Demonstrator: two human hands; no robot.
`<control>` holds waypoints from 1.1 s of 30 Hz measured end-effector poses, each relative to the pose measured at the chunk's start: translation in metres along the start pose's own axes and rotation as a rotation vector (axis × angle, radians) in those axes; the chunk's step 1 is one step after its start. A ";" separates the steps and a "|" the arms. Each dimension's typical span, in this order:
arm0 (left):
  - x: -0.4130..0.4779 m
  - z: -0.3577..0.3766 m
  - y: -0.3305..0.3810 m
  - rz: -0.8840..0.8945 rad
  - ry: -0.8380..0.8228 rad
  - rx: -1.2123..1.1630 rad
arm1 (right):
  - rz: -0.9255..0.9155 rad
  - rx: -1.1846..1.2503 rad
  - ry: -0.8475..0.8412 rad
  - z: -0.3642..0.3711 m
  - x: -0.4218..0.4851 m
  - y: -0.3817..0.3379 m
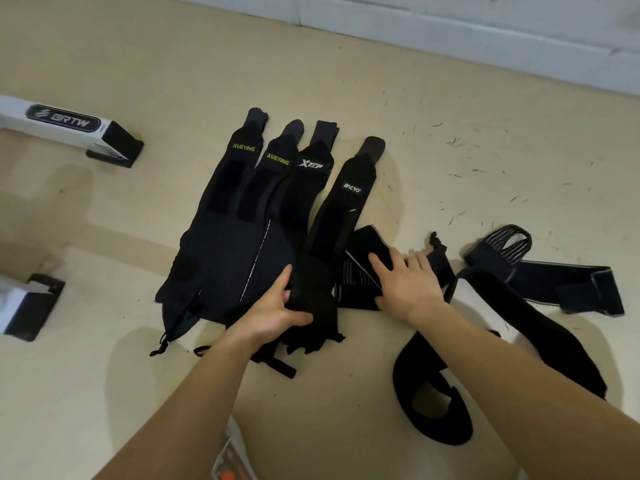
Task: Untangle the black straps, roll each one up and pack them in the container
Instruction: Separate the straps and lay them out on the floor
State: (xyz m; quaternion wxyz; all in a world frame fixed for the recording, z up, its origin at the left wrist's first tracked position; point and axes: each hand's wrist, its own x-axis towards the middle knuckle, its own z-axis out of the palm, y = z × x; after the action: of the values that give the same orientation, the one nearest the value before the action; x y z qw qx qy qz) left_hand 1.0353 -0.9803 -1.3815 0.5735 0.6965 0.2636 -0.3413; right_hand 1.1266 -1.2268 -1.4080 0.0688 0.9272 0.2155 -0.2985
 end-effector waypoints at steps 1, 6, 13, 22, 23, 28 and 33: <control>-0.001 0.003 -0.002 0.005 -0.010 0.092 | 0.013 -0.025 0.001 0.003 -0.004 0.003; 0.000 0.017 -0.010 -0.018 0.121 0.214 | 0.045 -0.069 0.035 0.015 -0.022 0.019; -0.010 0.051 -0.004 0.083 0.429 0.798 | -0.030 0.192 0.236 0.009 -0.042 0.038; 0.019 0.116 0.031 0.201 0.253 0.800 | 0.094 0.869 0.281 -0.014 -0.067 0.047; 0.023 0.121 0.032 0.177 0.249 0.817 | 0.135 0.977 0.288 -0.017 -0.068 0.048; 0.034 0.137 0.032 0.112 0.366 0.713 | 0.290 1.234 0.371 -0.020 -0.063 0.063; 0.038 0.137 0.033 0.147 0.285 0.405 | 0.282 1.246 0.358 -0.015 -0.051 0.070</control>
State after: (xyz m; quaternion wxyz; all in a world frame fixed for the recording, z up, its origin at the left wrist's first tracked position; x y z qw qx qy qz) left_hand 1.0606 -1.1215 -1.4058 0.4025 0.8556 0.2166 -0.2432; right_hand 1.1278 -1.3046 -1.3662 -0.4786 0.8482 -0.1125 -0.1969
